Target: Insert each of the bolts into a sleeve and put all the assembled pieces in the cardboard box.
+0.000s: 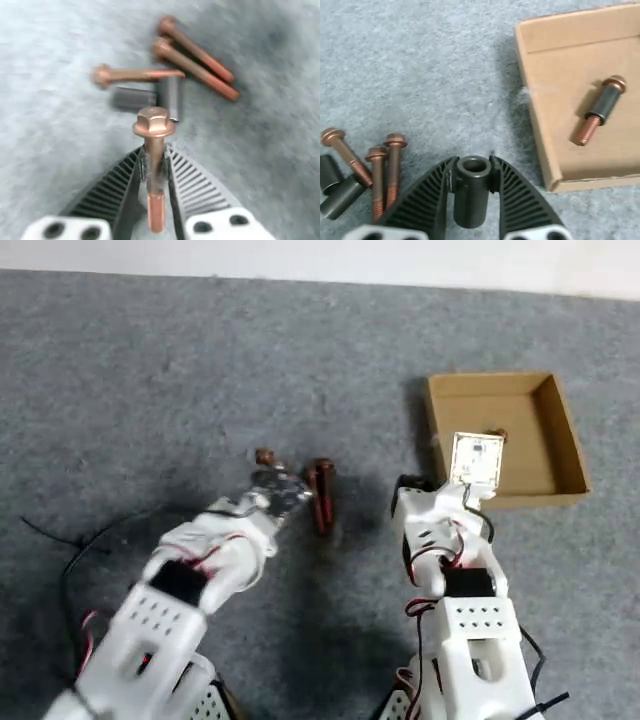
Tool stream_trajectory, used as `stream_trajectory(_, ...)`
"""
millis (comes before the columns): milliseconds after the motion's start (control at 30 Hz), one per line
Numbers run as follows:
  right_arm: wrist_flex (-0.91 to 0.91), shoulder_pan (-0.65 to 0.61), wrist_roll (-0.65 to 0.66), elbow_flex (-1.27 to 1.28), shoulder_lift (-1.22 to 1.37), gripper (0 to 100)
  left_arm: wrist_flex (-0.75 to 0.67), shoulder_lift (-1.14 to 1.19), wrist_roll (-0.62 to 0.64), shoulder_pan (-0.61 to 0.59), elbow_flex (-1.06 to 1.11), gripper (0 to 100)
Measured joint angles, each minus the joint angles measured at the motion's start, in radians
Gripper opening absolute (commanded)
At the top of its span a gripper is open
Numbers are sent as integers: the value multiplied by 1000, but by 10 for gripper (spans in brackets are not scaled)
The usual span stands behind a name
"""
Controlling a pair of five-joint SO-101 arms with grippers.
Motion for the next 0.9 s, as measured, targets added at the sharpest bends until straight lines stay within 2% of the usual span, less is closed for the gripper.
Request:
stream_trajectory(167, 0, -6, 0, 0, 0, 5, 0, -321, 100, -95, 118, 6)
stream_trajectory(400, 0, -20, 0, 0, 0, 5, 0, -733, 130, -121, 250, 6)
stream_trajectory(567, 0, -20, 0, 0, 0, 5, 0, -755, 137, -199, 252, 6)
stream_trajectory(767, 0, -20, 0, 0, 0, 5, 0, -767, 267, -262, 252, 6)
stream_trajectory(900, 0, -20, -64, 9, -66, 5, 0, -767, 293, -265, 252, 6)
